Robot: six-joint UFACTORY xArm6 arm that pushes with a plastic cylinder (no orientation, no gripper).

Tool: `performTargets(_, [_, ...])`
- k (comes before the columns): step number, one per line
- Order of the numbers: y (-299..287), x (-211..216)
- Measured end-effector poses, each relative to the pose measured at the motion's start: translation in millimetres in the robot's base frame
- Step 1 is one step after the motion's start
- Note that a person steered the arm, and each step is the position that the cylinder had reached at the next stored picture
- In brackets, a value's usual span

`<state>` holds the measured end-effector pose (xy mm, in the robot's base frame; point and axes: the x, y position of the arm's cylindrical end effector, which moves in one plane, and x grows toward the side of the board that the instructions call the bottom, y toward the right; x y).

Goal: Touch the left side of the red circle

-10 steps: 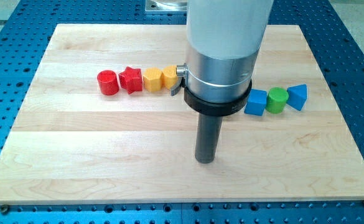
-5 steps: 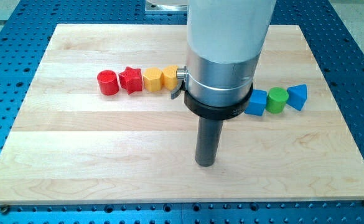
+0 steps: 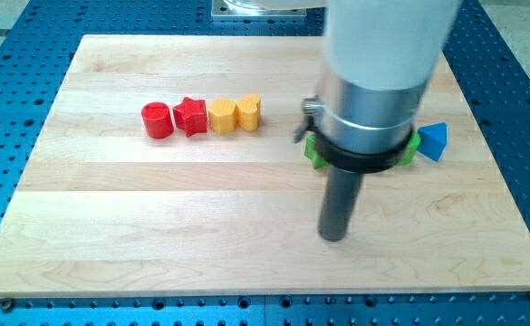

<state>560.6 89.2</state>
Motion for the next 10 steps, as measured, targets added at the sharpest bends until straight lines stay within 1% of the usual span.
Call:
performTargets(1, [-48, -2])
performTargets(2, [-172, -3])
performTargets(3, [-259, -66])
performTargets(4, [-255, -142])
performTargets(5, [-303, -146])
performTargets(6, [-310, -144])
performTargets(7, [-239, -93])
performTargets(8, [-228, -84])
performTargets(9, [-302, -89])
performTargets(10, [-312, -95])
